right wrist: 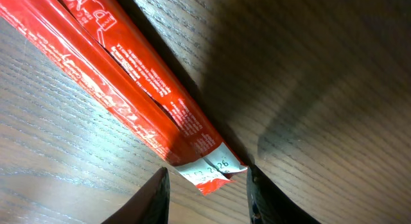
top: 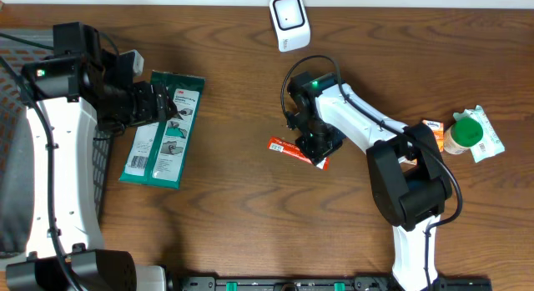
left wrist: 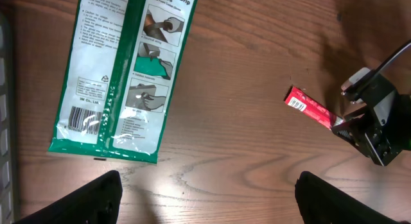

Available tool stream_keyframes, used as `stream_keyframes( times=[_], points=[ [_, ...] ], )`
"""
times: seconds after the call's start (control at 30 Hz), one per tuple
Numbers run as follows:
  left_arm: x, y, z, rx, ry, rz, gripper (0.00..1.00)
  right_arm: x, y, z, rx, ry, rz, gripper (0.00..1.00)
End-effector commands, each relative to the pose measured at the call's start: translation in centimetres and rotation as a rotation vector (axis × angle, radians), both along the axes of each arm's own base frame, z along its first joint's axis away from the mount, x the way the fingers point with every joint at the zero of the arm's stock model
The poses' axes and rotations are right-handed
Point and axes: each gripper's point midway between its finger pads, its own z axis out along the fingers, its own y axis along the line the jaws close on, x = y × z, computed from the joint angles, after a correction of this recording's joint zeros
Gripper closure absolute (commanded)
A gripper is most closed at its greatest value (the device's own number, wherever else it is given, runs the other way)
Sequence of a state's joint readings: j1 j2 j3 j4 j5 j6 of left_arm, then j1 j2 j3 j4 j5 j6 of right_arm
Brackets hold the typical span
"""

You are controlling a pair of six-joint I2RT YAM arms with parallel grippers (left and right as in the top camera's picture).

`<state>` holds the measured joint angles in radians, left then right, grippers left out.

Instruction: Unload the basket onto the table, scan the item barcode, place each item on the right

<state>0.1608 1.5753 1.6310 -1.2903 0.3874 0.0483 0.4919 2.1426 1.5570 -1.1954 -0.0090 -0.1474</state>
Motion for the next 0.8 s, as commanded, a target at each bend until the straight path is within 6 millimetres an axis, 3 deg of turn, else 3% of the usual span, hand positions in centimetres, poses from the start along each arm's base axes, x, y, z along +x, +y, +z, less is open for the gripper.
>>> stream_keyframes(
  times=[0.0, 0.37, 0.77],
  points=[
    [-0.2, -0.1, 0.4, -0.005, -0.009, 0.004, 0.13, 0.5, 0.3, 0.2, 0.02, -0.005, 0.01, 0.65],
    [-0.2, -0.1, 0.4, -0.005, -0.009, 0.004, 0.13, 1.7, 0.8, -0.1, 0.054, -0.051, 0.002, 0.62],
    [-0.2, -0.1, 0.4, -0.005, -0.009, 0.004, 0.13, 0.8, 1.1, -0.8, 0.077, -0.02, -0.004, 0.67]
  ],
)
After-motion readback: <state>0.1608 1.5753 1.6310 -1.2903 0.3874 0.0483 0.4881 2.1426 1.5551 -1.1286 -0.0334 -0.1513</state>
